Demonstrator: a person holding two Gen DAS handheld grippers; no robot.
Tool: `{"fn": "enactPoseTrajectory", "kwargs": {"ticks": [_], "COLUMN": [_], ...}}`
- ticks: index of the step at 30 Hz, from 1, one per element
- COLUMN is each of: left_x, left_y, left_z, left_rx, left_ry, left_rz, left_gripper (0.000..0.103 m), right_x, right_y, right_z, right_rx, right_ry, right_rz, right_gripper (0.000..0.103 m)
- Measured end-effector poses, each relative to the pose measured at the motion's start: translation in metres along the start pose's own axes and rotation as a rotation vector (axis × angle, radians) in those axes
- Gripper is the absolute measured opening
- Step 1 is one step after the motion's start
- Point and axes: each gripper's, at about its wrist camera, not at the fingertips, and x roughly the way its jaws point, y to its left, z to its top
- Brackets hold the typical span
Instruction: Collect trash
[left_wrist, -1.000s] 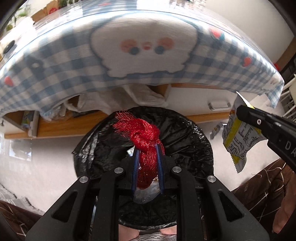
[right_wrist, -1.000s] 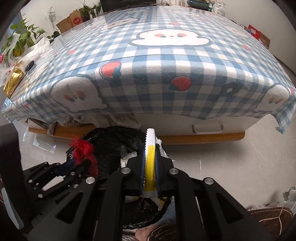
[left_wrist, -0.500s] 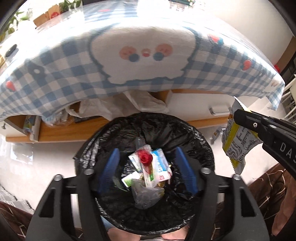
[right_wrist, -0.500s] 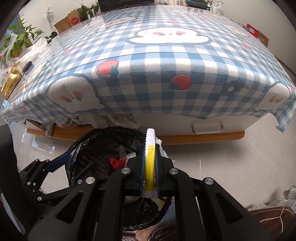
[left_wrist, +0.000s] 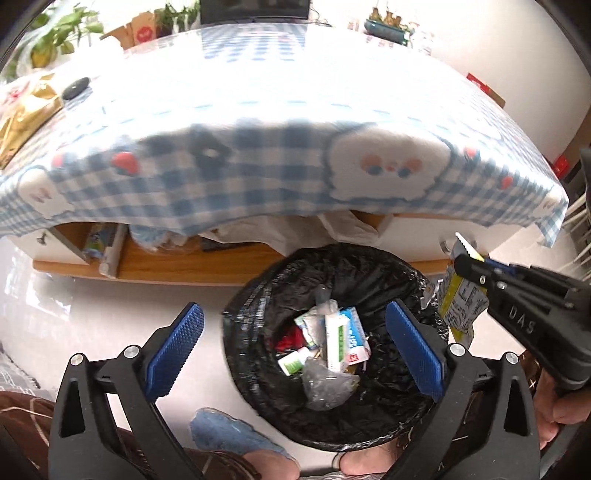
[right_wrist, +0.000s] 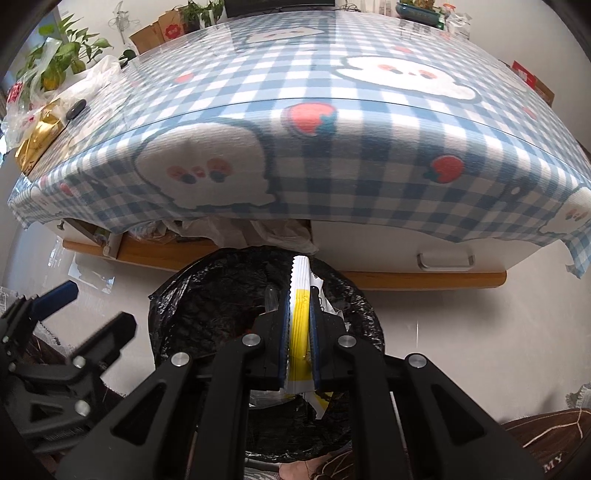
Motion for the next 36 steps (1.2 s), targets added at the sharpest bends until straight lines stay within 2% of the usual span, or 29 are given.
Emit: {"fn": "enactPoseTrajectory", "kwargs": {"ticks": [5,13,17,21,22,24,25,28,31,36], "left_x": [-0.009,-0.011,-0.01,-0.01,-0.011,-0.013,-0.016,-0.029,-0.049,-0.09], "left_y": [0.02,0.025,0.026,0.025,0.025,0.024,0.023,0.019,0.014,0.005], "left_z": [0.0,-0.001,-0.001,-0.001,-0.001,0.0,0.001,0.003,0.005,0.003], "left_rx": [-0.034,-0.032,-0.034,-0.033,-0.034,-0.033,-0.03,-0.024,-0.02,-0.009], "left_ry": [0.004,0.008,0.015,0.015,0.015,0.012,0.007,-0.014,-0.045,-0.112], "left_rz": [0.006,0.012,0.014,0.018,0.017,0.017,0.016,0.004,-0.003,-0.026], "left_gripper": [0.097,0.097,0.097,0.097,0.097,0.097,0.097,0.097,0.097,0.097], "right_x": [0.0,0.003,0.0,-0.006,-0.009,-0.018,-0.024,-0.046,-0.074,-0.118], "right_y": [0.012,0.026,0.027,0.026,0.025,0.022,0.02,0.011,0.0,-0.012], "right_z": [-0.002,-0.002,-0.001,-0.001,-0.001,-0.001,-0.002,-0.002,-0.004,-0.017], "right_rx": [-0.012,-0.026,-0.026,-0.016,-0.016,-0.013,-0.011,-0.005,0.018,0.051], "right_ry": [-0.008,-0.009,-0.03,-0.048,-0.052,-0.068,-0.079,-0.119,-0.172,-0.259], "right_rz": [0.01,0.027,0.023,0.032,0.036,0.032,0.03,0.024,0.011,-0.023], "right_gripper": [0.008,0.009,0.014,0.037,0.04,0.053,0.061,0.073,0.089,0.095]}}
